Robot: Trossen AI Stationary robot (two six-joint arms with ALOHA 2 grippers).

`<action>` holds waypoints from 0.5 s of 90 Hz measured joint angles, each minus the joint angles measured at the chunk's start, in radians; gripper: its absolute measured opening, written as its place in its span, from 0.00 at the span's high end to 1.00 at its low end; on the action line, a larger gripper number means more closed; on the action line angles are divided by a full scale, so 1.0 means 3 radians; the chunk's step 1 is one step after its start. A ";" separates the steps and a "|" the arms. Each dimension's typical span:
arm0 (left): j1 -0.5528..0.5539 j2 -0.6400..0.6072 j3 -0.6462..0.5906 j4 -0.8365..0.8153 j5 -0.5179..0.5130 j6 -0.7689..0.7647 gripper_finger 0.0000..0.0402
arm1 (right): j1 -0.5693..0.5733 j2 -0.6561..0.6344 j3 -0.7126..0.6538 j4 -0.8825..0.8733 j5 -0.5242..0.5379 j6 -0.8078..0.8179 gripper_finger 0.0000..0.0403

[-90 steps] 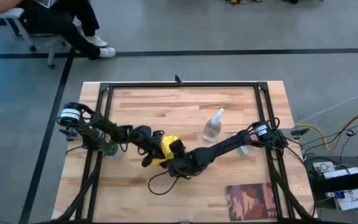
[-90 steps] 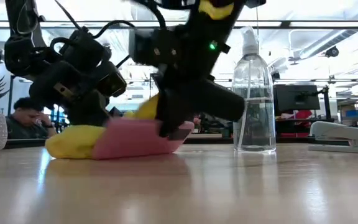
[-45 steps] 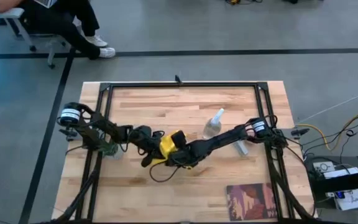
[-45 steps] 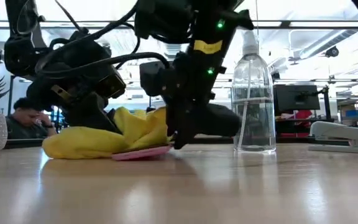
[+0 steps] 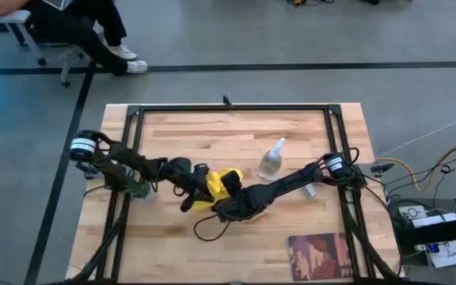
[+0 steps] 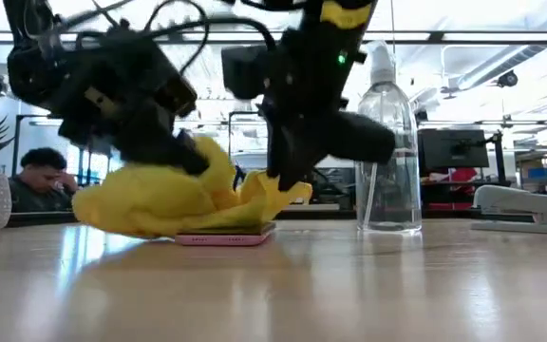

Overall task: Apply microfiber cloth
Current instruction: Wipe the front and back of the cellphone with the yellow microfiber cloth

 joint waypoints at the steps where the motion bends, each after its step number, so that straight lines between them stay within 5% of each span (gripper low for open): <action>1: 0.0000 -0.0015 0.0006 0.0002 -0.0005 0.0013 0.85 | 0.0004 -0.0006 0.0000 0.0000 -0.0002 0.0041 0.78; 28: 0.0000 0.0281 0.0398 -0.0054 -0.0184 0.0232 0.98 | 0.0203 -0.0098 -0.0244 0.0489 -0.0097 0.0856 0.98; 45: 0.0005 0.0018 0.0552 -0.0841 -0.0202 0.0402 0.99 | 0.0206 -0.0096 -0.0519 0.1162 -0.0009 0.1031 0.99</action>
